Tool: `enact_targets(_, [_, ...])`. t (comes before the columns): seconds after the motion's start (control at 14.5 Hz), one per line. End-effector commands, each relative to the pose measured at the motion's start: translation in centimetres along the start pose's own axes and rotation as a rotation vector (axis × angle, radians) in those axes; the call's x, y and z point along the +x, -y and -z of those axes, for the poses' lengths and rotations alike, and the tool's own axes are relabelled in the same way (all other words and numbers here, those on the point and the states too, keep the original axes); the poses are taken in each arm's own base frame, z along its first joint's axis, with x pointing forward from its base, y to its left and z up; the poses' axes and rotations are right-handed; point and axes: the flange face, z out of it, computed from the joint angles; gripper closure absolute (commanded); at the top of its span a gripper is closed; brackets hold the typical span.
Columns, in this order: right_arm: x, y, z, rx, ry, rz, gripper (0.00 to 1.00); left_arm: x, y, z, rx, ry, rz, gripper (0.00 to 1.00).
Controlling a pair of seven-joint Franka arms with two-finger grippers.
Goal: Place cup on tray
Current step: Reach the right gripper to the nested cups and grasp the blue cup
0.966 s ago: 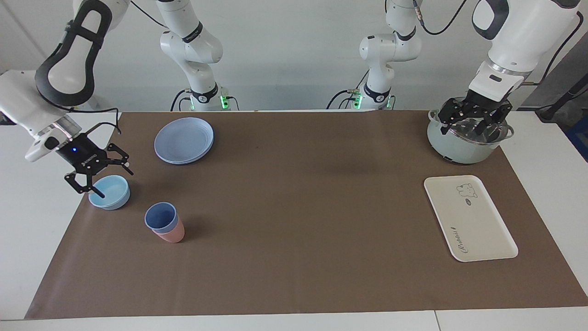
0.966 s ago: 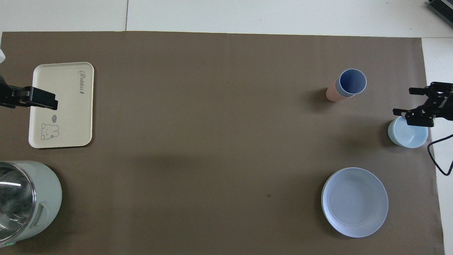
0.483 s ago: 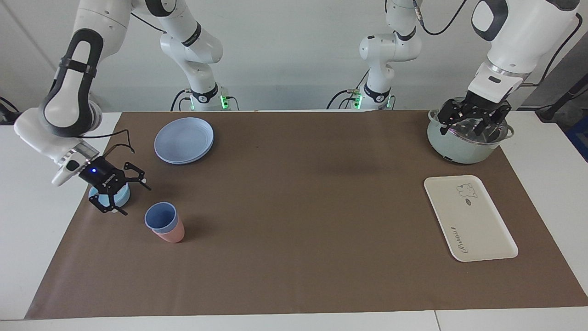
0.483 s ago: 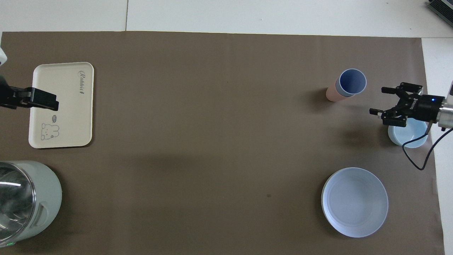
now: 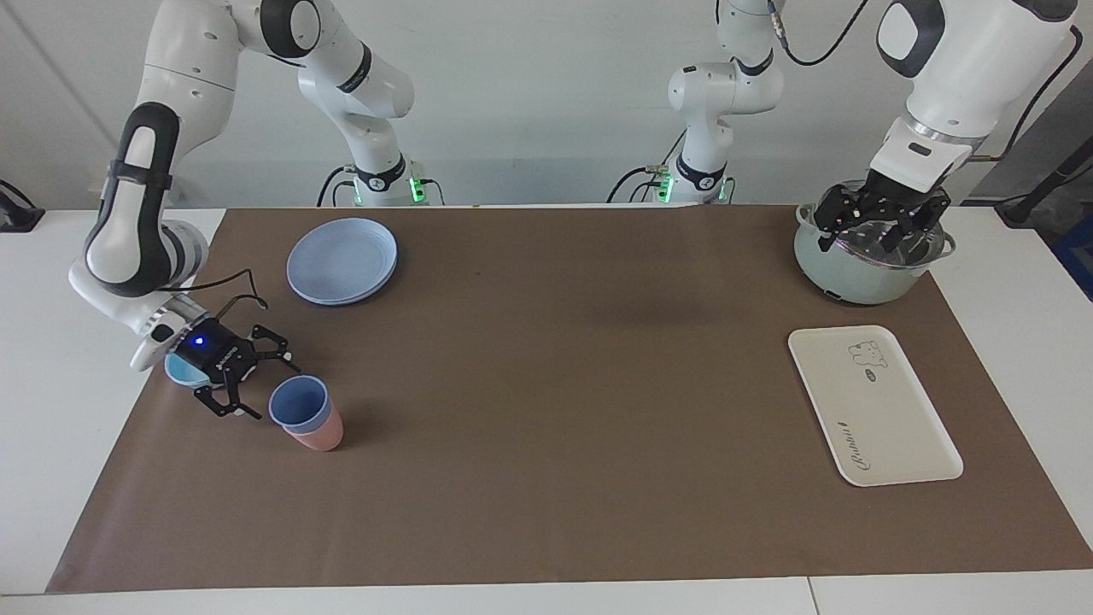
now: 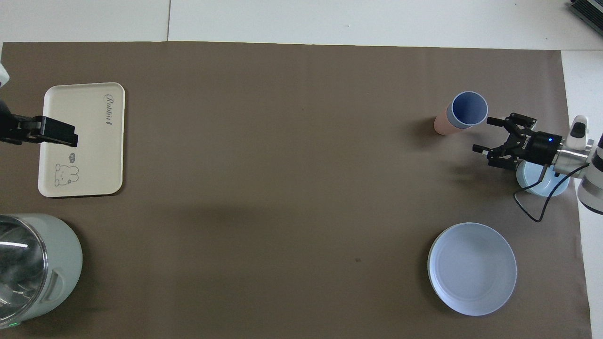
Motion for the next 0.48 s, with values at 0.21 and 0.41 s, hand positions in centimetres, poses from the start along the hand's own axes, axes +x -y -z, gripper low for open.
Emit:
enact_targets(0.21, [0.8,0.0,-2.5,-0.012,-0.082,0.018,0.0,-0.4,0.3,0.0,-0.011,-0.019,-0.003,0.0])
enact_targets(0.41, [0.7,-0.1,-3.0,-0.027,-0.112,0.02,0.0,-0.4,0.3,0.0,-0.011,-0.019,-0.003,0.0])
